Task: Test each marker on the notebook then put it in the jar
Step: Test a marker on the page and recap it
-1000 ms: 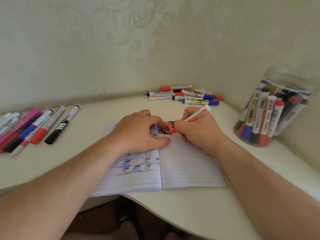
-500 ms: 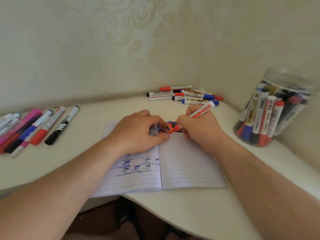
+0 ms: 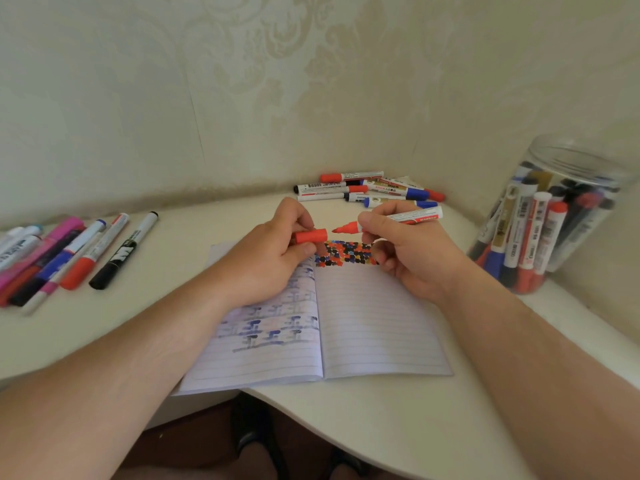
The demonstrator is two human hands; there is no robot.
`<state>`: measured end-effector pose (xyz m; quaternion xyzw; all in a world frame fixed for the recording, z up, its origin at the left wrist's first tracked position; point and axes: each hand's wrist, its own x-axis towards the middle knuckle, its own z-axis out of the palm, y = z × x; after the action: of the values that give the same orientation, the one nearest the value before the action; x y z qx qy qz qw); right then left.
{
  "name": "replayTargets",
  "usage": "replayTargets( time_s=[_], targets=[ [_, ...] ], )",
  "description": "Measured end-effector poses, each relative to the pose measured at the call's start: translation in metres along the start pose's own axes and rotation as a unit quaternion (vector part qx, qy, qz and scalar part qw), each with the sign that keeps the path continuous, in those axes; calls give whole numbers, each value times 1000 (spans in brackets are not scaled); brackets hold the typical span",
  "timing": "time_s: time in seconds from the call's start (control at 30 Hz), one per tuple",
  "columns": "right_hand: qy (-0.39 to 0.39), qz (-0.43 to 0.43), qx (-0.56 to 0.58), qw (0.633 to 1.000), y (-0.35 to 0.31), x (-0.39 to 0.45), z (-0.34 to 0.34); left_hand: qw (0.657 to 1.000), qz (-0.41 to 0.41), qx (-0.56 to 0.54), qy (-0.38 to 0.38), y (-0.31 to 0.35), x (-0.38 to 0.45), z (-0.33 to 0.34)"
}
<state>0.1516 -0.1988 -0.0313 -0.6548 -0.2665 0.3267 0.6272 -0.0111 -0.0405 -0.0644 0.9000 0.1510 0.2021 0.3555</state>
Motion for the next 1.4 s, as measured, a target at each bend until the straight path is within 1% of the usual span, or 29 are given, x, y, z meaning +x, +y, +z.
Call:
replayTargets(
  time_s=[0.17, 0.3, 0.37, 0.5, 0.57, 0.67, 0.7, 0.73, 0.77, 0.8, 0.83, 0.9, 0.97, 1.03, 1.07, 1.13, 1.17, 1.27, 1.33, 1.4],
  targets=[
    [-11, -8, -16, 1000, 1, 1, 0, 1000, 12, 2, -5, 3, -1, 0],
    [-44, -36, -6, 998, 5, 1, 1, 1000, 5, 14, -6, 2, 0, 1],
    [-62, -36, 0, 997, 5, 0, 1, 1000, 7, 12, -3, 1, 0, 0],
    [-108, -2, 32, 994, 2, -1, -3, 999, 4, -3, 41, -2, 1, 0],
    [-94, -17, 19, 995, 2, -1, -4, 998, -1, -16, 69, -4, 2, 1],
    [-34, -91, -61, 993, 4, -2, -8, 995, -21, -33, 97, -8, 3, -1],
    [-11, -122, -121, 985, 5, -1, -11, 994, -27, -37, 97, -9, 3, -1],
    [12, -158, -211, 965, 6, 0, -16, 995, -29, -39, 91, -10, 3, -1],
    [20, -184, -317, 930, 7, 1, -18, 995, -30, -39, 81, -9, 3, -1],
    [15, -204, -414, 887, 8, 2, -18, 996, -30, -33, 72, -9, 2, 0],
    [4, -218, -484, 848, 8, 2, -17, 997, -29, -22, 66, -8, 2, 0],
    [-18, -222, -568, 792, 8, 2, -8, 998, -24, -5, 60, -5, 1, -1],
    [-49, -205, -619, 757, 8, -3, 4, 998, -15, -5, 53, -2, 0, 0],
    [-70, -195, -623, 754, 9, -8, 16, 999, 3, 0, 50, 0, -1, 0],
    [-68, -191, -622, 757, 9, -10, 20, 998, 11, 4, 55, -1, -2, 0],
    [-32, -196, -625, 755, 8, -11, 24, 999, 11, 4, 53, -1, -2, -1],
    [-3, -201, -630, 751, 8, -10, 24, 999, 10, 8, 43, 0, -2, -2],
    [63, -203, -647, 732, 6, -8, 23, 997, 30, 66, 21, -1, 2, 1],
    [78, -211, -655, 721, 7, -8, 23, 993, 34, 109, 23, -5, 5, 4],
    [72, -226, -661, 712, 11, -6, 24, 989, 36, 144, 16, -12, 7, 6]
  ],
)
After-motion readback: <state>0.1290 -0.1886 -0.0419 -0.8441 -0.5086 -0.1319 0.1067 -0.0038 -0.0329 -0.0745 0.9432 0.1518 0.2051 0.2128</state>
